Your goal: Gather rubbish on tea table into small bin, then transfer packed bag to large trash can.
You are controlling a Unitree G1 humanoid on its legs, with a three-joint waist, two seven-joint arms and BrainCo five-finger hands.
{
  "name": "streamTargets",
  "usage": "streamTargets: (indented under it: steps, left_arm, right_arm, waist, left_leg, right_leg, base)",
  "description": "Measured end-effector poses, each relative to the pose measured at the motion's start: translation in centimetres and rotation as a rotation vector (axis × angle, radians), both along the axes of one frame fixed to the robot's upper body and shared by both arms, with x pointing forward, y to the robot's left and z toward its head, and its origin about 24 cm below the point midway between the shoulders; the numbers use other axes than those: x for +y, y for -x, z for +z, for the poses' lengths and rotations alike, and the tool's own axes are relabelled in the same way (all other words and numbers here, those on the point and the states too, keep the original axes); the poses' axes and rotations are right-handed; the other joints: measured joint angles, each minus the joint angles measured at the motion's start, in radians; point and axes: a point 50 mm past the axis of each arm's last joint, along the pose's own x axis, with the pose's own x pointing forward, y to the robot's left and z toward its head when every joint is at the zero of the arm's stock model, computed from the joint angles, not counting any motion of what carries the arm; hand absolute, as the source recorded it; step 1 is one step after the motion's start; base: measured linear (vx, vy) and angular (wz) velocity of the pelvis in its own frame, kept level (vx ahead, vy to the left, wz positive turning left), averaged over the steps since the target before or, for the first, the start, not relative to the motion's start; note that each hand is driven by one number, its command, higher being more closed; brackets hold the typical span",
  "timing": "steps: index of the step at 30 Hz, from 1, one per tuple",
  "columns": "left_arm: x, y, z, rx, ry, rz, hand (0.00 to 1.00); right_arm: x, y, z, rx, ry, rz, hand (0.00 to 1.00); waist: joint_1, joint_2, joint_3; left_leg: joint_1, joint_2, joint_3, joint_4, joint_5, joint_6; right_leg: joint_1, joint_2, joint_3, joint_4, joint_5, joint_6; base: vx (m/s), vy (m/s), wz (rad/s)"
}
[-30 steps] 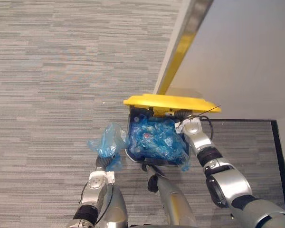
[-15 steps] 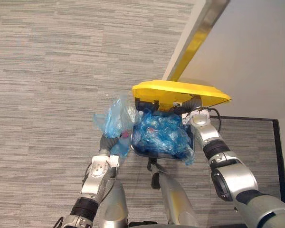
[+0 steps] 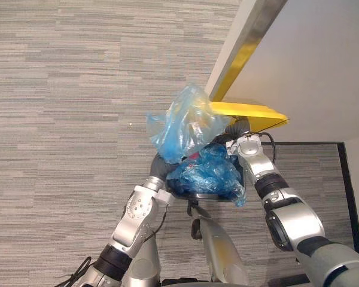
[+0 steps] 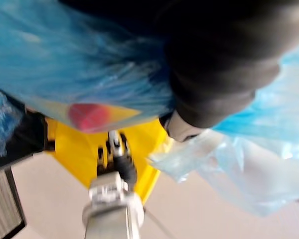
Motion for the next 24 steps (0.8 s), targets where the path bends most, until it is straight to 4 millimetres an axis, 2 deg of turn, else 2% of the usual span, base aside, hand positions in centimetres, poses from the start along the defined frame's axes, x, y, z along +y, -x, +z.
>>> streamTargets:
  steps: [3, 5, 10, 15, 20, 22, 24]
  left_arm:
    - [-1.3, -0.2, 0.6, -0.028, -0.022, -0.048, 1.0]
    - [-2.0, -1.3, 0.7, -0.044, -0.083, -0.059, 1.0]
    - [-1.7, -4.5, -0.3, -0.017, -0.249, 0.023, 1.0]
    - [-1.7, -7.2, -1.1, 0.015, -0.428, 0.083, 1.0]
    - [-2.5, -8.8, -0.6, -0.003, -0.551, 0.109, 1.0]
    - [-2.6, -9.3, -1.1, 0.007, -0.635, 0.123, 1.0]
    - [-2.6, -9.3, -1.5, 0.016, -0.667, 0.127, 1.0]
  right_arm:
    - [0.4, -0.3, 0.8, -0.02, 0.007, 0.012, 0.0]
    - [0.6, -0.5, 1.7, -0.042, 0.008, 0.017, 0.0]
    - [0.8, -1.1, 3.7, -0.092, 0.015, 0.022, 0.0]
    - [1.1, -1.6, 6.3, -0.159, 0.021, 0.028, 0.0]
    - [2.0, -1.2, 9.0, -0.268, -0.035, 0.057, 0.0]
    - [2.7, -0.8, 10.0, -0.314, -0.058, 0.084, 0.0]
    - [3.1, -0.7, 10.3, -0.328, -0.067, 0.094, 0.0]
  waist:
    - [-0.008, 0.0, 0.0]
    - [-0.015, 0.0, 0.0]
    - [-0.027, -0.001, 0.003]
    - [-0.036, -0.01, 0.037]
    - [-0.043, -0.014, 0.062]
    - [-0.052, -0.014, 0.066]
    - [-0.054, -0.014, 0.066]
  left_leg:
    - [-0.013, 0.002, 0.003, 0.014, -0.005, -0.002]
    - [-0.036, 0.006, 0.006, 0.039, -0.014, -0.002]
    - [-0.115, 0.008, 0.003, 0.107, -0.031, 0.001]
    - [-0.196, 0.022, -0.001, 0.175, -0.054, 0.0]
    - [-0.286, 0.033, 0.006, 0.224, -0.069, -0.002]
    - [-0.32, 0.05, 0.02, 0.245, -0.079, -0.005]
    - [-0.322, 0.056, 0.028, 0.249, -0.081, -0.009]
  right_leg:
    - [-0.005, 0.003, 0.001, -0.009, 0.005, 0.0]
    - [-0.013, 0.006, 0.0, -0.021, 0.018, -0.001]
    - [-0.056, 0.009, 0.002, -0.032, 0.04, 0.008]
    - [-0.105, 0.016, 0.003, -0.034, 0.059, 0.015]
    - [-0.178, 0.022, 0.006, -0.032, 0.076, 0.018]
    - [-0.205, 0.03, 0.007, -0.032, 0.087, 0.005]
    - [-0.209, 0.035, 0.01, -0.03, 0.09, 0.002]
  base:
    - [0.0, -0.016, -0.04]
    - [-0.01, -0.023, -0.08]
    - [-0.05, -0.019, -0.03]
    - [-0.05, -0.019, -0.02]
    - [-0.02, -0.016, -0.06]
    - [0.03, 0.001, -0.12]
    - [0.04, 0.011, -0.15]
